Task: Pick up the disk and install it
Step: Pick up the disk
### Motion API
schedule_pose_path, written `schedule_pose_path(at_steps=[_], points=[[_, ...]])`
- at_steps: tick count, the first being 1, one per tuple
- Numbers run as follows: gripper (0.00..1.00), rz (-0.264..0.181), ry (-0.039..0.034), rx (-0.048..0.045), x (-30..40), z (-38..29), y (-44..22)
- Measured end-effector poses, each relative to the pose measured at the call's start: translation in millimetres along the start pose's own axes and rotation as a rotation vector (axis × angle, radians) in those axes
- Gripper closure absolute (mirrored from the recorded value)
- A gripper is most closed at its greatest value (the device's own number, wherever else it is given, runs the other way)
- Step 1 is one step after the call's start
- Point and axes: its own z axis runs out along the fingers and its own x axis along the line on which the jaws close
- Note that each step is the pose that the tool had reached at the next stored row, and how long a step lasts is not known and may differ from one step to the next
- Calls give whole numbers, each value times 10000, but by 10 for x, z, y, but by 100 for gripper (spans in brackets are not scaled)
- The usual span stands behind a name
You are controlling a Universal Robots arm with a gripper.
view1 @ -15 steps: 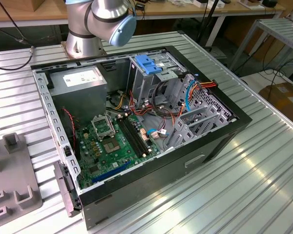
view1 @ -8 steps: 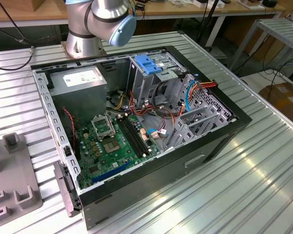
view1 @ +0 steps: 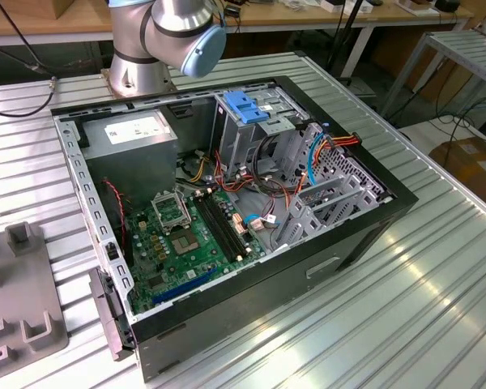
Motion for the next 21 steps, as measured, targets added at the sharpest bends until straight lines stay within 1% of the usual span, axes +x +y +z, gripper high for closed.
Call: schedule_pose_path(at_steps=[1,5,8,21], points=[[63,-135,1,2,0,0,0],[63,-154,1,2,0,0,0],[63,-53,2,0,0,0,0],[63,-36,1,1,0,1,0]])
